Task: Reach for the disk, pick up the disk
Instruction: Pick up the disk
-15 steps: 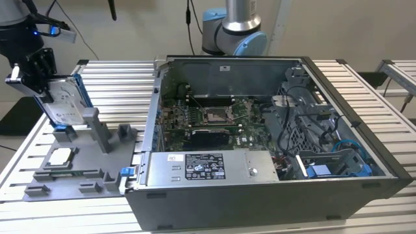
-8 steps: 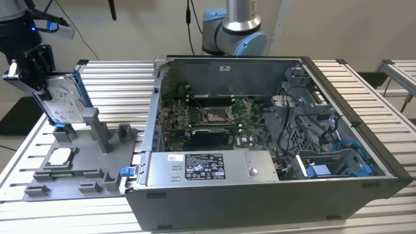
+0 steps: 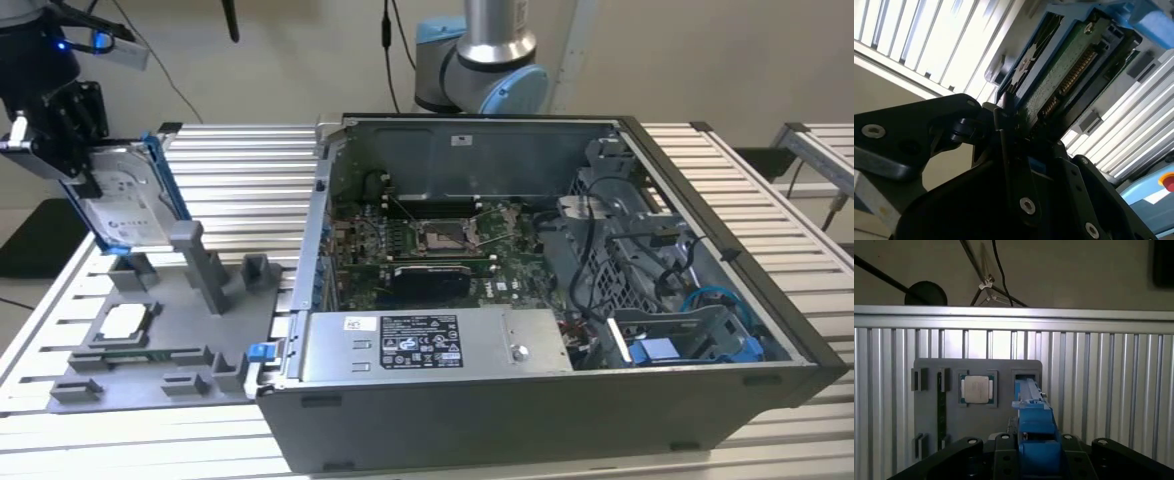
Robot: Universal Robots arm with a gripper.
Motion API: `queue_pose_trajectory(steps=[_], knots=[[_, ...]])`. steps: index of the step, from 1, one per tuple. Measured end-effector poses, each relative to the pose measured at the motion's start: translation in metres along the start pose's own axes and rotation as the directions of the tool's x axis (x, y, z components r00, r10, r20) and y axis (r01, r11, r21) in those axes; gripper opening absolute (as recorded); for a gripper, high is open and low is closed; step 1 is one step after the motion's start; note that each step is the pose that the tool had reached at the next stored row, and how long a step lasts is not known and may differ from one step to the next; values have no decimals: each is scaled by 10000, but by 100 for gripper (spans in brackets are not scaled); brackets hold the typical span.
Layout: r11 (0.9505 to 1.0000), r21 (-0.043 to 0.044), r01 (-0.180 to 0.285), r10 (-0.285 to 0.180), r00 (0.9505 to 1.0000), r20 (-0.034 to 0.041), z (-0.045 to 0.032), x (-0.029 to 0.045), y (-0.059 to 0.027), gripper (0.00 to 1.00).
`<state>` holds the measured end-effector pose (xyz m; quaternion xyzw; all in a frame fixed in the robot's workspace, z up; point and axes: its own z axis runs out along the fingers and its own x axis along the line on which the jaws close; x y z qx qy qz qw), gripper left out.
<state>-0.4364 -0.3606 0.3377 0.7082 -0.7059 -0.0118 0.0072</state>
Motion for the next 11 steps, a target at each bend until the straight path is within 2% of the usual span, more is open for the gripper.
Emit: queue_pose_trajectory(steps=[11], knots=[[10000, 1, 23, -23, 10000, 0, -169, -1, 5, 0]])
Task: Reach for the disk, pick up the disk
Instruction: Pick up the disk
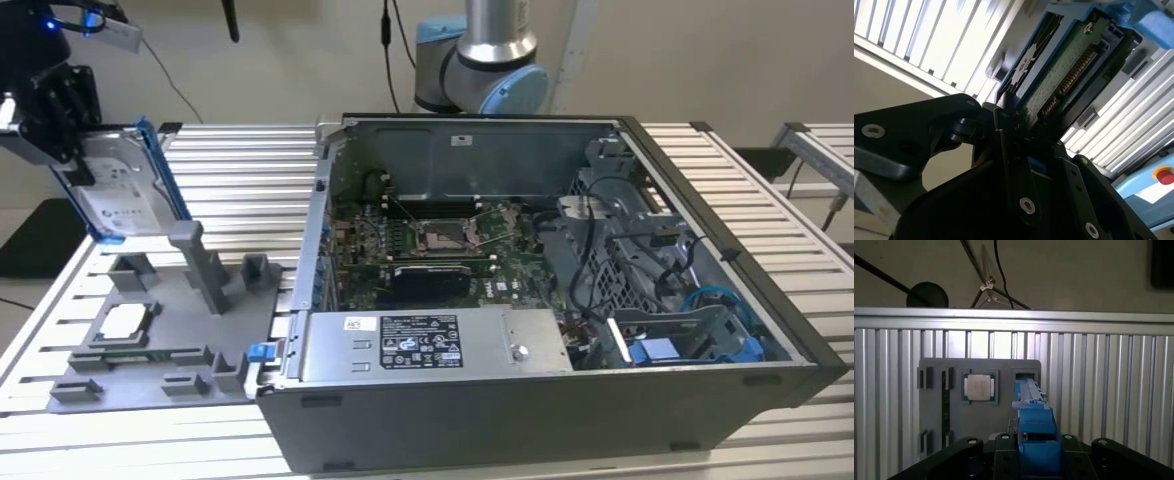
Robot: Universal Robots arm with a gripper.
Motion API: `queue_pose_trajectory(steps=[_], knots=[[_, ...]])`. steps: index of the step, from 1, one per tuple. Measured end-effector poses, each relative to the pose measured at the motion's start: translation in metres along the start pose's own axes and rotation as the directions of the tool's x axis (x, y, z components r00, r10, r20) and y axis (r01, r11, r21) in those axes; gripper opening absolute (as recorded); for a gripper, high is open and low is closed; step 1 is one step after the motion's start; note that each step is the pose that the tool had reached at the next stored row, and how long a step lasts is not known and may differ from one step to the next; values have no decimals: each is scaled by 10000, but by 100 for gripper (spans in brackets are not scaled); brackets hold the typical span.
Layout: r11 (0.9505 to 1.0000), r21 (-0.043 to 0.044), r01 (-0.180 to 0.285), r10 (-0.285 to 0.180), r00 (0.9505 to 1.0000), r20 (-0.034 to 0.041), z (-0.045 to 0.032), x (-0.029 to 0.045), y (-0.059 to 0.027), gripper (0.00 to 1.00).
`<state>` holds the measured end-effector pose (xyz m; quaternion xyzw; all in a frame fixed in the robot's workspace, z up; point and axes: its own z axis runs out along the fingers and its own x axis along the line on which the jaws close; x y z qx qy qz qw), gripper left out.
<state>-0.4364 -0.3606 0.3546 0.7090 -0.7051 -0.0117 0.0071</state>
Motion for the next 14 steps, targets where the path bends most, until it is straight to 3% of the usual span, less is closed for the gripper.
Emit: queue_pose_trajectory(steps=[14], knots=[[10000, -1, 39, -39, 10000, -1, -204, -1, 5, 0]])
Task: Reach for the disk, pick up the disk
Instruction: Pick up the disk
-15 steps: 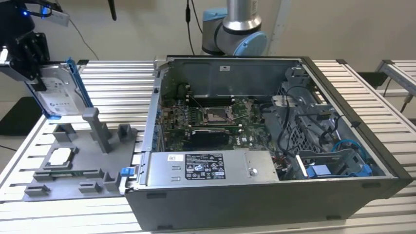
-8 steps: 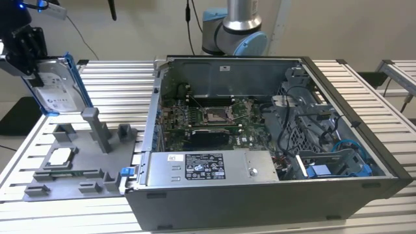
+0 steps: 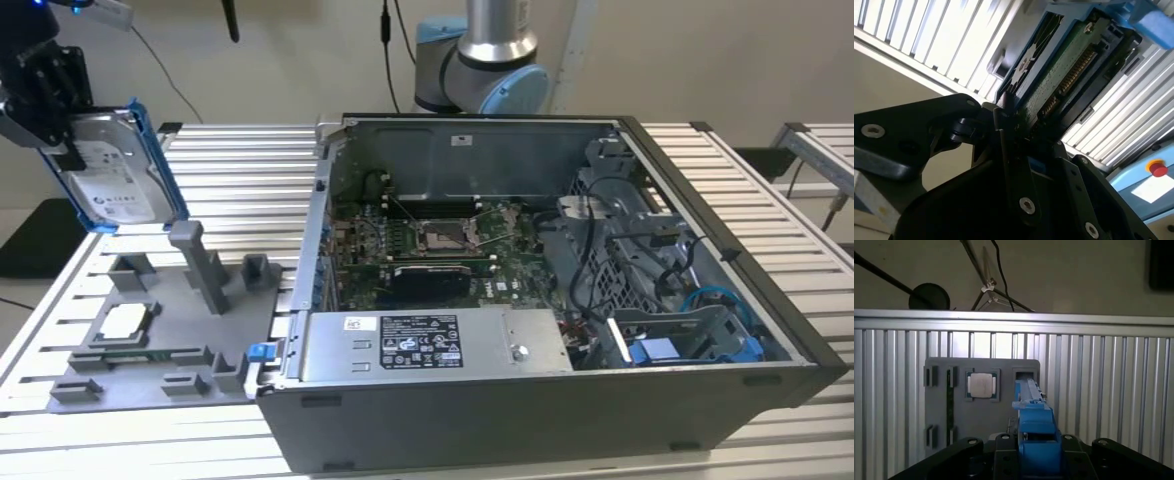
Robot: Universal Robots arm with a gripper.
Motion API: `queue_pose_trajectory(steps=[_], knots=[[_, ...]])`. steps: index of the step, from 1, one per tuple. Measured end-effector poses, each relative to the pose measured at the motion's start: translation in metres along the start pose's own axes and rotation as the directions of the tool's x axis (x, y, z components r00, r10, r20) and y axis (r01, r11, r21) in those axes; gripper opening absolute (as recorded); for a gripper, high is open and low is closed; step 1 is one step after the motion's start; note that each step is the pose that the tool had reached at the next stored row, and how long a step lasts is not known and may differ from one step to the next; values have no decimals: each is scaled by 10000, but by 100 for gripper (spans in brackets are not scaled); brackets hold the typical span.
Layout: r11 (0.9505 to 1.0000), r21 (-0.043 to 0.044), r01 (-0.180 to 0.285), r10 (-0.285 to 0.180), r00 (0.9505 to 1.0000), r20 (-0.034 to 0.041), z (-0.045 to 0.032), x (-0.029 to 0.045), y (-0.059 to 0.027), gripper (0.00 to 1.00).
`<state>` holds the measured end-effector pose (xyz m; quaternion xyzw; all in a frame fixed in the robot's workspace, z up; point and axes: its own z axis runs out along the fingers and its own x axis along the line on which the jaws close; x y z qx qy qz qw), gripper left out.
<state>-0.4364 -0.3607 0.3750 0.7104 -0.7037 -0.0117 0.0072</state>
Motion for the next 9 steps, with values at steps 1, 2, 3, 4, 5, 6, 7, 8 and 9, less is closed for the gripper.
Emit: queue_pose_trajectory(steps=[1, 2, 3, 4, 5, 6, 7, 8, 9], knots=[[10000, -1, 2, -2, 10000, 0, -14, 0, 0, 0], [10000, 0, 5, -5, 10000, 0, -28, 0, 1, 0], [10000, 0, 6, -6, 10000, -1, -43, 0, 1, 0], [10000, 0, 8, -8, 10000, 0, -59, -1, 1, 0], [10000, 0, 10, -10, 10000, -1, -76, -1, 2, 0], [10000, 0, 12, -12, 10000, 0, -93, -1, 3, 0], [10000, -1, 14, -14, 10000, -1, -112, -1, 3, 0], [10000, -1, 16, -16, 10000, -1, -130, -1, 4, 0], [10000, -1, 18, -18, 10000, -1, -151, -1, 4, 0]])
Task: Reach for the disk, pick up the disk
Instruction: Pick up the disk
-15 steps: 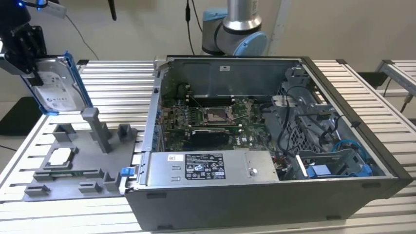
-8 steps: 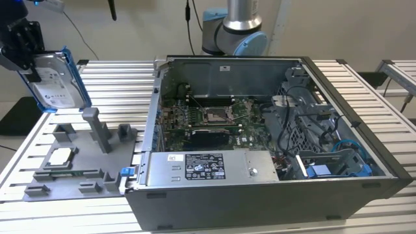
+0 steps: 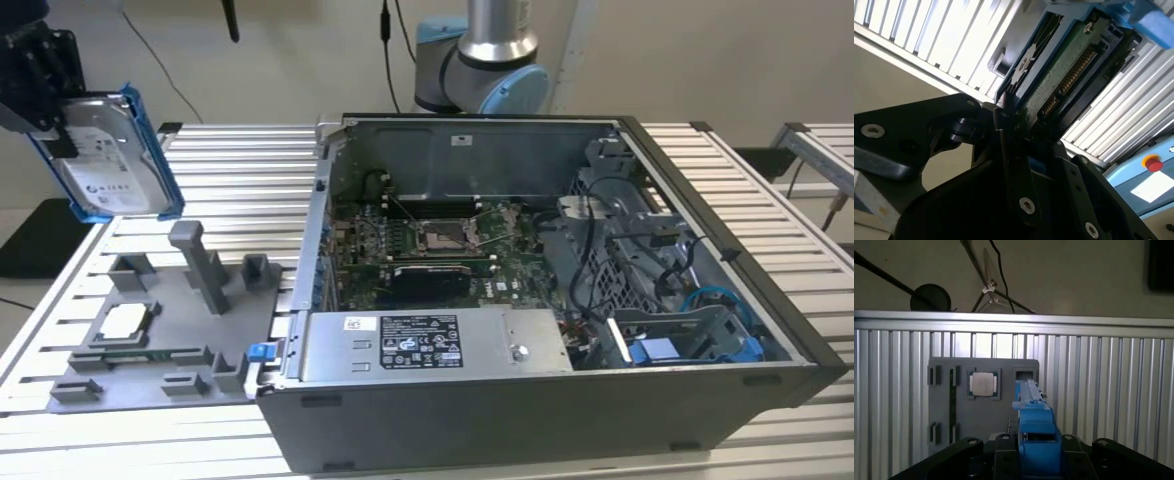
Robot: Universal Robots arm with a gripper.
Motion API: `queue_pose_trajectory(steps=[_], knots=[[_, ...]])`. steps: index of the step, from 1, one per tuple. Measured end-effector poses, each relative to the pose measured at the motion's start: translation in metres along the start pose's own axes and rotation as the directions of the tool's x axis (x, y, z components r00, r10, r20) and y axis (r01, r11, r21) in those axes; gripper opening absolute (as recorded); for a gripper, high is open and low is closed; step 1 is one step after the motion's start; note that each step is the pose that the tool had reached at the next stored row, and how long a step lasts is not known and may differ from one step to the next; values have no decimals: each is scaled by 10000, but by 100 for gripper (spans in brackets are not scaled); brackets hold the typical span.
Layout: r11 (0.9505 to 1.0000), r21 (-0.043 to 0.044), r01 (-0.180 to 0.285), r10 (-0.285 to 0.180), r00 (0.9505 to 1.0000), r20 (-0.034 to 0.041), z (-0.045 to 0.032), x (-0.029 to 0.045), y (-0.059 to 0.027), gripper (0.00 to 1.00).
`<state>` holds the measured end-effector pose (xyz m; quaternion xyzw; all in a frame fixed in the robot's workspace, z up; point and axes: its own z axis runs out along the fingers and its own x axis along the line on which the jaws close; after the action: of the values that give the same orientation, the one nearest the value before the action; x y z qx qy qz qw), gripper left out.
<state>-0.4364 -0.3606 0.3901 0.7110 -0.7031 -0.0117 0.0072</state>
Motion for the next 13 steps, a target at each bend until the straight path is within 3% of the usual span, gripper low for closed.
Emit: queue_pose_trajectory(steps=[13], knots=[[10000, 1, 12, -12, 10000, 0, -290, -2, 8, 0]])
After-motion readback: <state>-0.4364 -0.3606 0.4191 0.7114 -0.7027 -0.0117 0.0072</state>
